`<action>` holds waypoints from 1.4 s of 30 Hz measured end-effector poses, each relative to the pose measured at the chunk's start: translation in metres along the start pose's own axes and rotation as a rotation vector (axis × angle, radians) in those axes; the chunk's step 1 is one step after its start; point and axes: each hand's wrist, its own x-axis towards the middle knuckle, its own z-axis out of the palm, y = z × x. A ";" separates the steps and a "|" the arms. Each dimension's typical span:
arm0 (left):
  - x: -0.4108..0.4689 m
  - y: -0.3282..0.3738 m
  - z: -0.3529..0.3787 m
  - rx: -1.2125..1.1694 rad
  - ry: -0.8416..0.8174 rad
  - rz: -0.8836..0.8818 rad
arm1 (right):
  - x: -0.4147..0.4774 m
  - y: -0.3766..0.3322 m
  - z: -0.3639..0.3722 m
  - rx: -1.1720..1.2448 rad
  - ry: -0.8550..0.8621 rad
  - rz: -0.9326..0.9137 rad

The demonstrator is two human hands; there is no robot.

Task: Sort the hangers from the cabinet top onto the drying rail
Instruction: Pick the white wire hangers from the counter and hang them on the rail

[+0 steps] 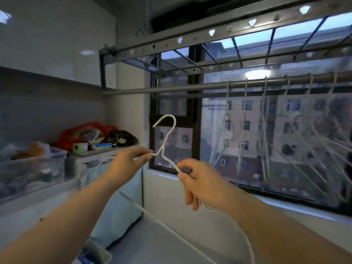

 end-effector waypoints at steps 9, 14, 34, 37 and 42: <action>0.088 0.024 0.040 -0.470 -0.247 0.054 | 0.051 -0.049 -0.029 -0.268 0.363 0.222; 0.129 0.056 0.063 -0.525 -0.334 0.032 | 0.070 -0.054 -0.036 -0.286 0.437 0.360; 0.208 0.079 0.106 -0.616 -0.447 0.143 | 0.107 -0.017 -0.080 -0.455 0.576 0.310; 0.213 0.081 0.109 -0.612 -0.469 0.146 | 0.111 -0.017 -0.081 -0.473 0.582 0.326; 0.222 0.077 0.119 -0.617 -0.537 0.144 | 0.120 -0.019 -0.080 -0.515 0.620 0.371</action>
